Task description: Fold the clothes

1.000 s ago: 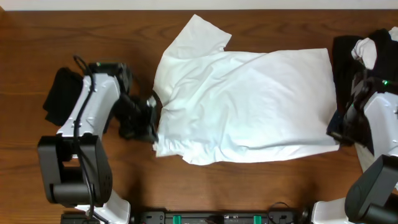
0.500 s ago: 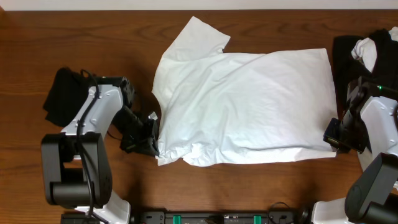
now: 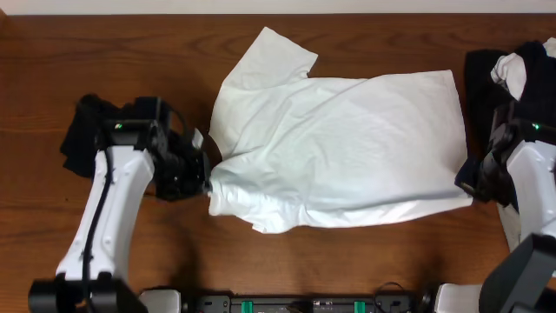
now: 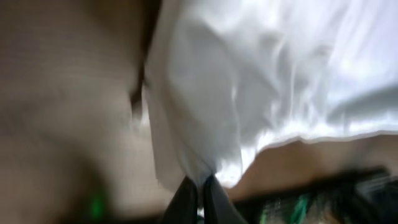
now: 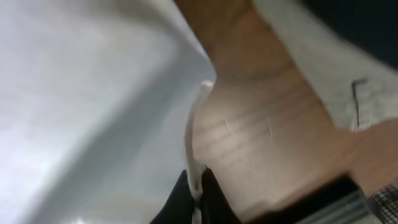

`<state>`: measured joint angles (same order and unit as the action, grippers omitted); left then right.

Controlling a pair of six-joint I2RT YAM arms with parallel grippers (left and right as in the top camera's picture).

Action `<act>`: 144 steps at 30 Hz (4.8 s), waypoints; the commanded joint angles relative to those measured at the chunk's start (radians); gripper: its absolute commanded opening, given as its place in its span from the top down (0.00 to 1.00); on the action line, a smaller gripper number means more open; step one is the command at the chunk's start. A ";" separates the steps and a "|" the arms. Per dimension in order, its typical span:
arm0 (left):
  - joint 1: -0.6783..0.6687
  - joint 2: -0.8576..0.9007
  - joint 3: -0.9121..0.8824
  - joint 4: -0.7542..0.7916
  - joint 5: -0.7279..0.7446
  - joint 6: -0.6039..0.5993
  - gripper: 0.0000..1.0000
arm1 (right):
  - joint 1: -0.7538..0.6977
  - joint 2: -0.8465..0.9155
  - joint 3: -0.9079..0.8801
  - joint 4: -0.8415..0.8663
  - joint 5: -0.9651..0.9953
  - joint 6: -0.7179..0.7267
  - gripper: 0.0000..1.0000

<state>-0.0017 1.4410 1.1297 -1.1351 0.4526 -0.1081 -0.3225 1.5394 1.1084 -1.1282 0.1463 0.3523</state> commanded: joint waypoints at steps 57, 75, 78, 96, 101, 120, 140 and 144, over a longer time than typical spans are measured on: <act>0.004 0.269 -0.002 0.551 -0.178 -0.211 0.94 | -0.095 0.201 -0.005 0.377 -0.050 0.029 0.99; 0.004 0.270 -0.002 0.546 -0.177 -0.211 0.48 | -0.095 0.206 -0.005 0.414 -0.129 0.016 0.67; 0.004 0.270 -0.002 0.493 -0.177 -0.211 0.48 | -0.095 0.206 -0.005 0.401 -0.129 0.016 0.68; -0.089 0.270 -0.122 0.367 -0.173 -0.201 0.48 | -0.039 0.207 -0.144 0.439 -0.206 -0.039 0.80; -0.135 0.270 -0.154 0.398 -0.173 -0.201 0.49 | -0.039 0.207 -0.176 0.453 -0.206 -0.039 0.80; -0.185 0.270 -0.204 0.590 -0.183 -0.201 0.86 | -0.039 0.207 -0.187 0.451 -0.203 -0.047 0.80; -0.185 0.232 -0.202 0.418 -0.011 -0.158 0.94 | -0.039 0.207 -0.188 0.452 -0.203 -0.047 0.80; -0.185 0.217 -0.202 0.413 -0.011 -0.157 0.93 | -0.039 0.207 -0.188 0.452 -0.203 -0.047 0.80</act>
<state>-0.1856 1.6855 0.9279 -0.7139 0.4126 -0.2859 -0.3714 1.7367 0.9401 -0.6773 -0.0574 0.3202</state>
